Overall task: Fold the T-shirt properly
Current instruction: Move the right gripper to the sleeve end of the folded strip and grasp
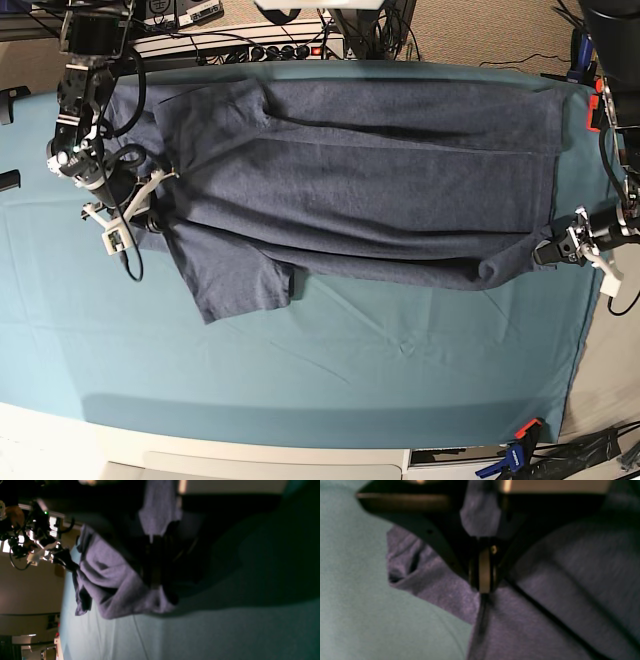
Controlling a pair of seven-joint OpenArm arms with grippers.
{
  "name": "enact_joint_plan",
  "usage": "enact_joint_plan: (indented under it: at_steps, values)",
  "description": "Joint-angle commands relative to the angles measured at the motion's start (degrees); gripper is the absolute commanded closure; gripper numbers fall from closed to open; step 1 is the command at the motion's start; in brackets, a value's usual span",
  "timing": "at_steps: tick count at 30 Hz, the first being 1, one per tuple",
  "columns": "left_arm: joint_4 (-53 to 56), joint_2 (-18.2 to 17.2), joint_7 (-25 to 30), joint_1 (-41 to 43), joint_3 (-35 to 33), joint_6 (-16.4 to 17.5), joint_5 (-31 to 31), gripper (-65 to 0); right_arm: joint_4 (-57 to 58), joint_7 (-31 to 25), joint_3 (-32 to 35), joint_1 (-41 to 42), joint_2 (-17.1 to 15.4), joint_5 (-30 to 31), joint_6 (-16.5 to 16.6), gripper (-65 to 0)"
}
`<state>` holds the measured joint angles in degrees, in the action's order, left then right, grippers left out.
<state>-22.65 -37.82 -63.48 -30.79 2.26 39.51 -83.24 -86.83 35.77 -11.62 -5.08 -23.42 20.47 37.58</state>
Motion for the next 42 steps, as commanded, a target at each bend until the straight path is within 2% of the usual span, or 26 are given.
enact_joint_plan:
  at_steps: [1, 8, 20, 33, 42]
  values:
    - [-0.8, -1.6, 0.0, -1.1, 0.2, 0.5, -1.8, 0.0, -1.7, -0.9, -0.5, 0.1, -1.5, 0.7, 0.1, 0.0]
    - [-1.6, -3.4, -2.1, 0.9, 0.2, 0.5, -1.8, 0.0, -3.6, 0.5, -0.5, -2.9, -3.2, 0.7, 0.1, 0.0]
    - [-3.0, -6.2, -3.2, 5.2, 0.2, 0.5, -1.8, 0.0, -3.6, 3.5, -0.5, -2.9, -3.3, 1.9, 0.1, 0.0]
    - [-10.8, -6.2, -4.2, 5.6, 0.2, 0.5, -1.8, 0.0, -7.3, 4.0, -0.5, -2.9, -3.3, 2.7, 0.1, 0.0]
    - [-11.4, -6.6, -4.7, 5.6, 0.2, 0.5, -1.8, 0.0, -13.3, 5.6, -2.4, -5.7, -3.3, 2.7, 0.1, 0.0]
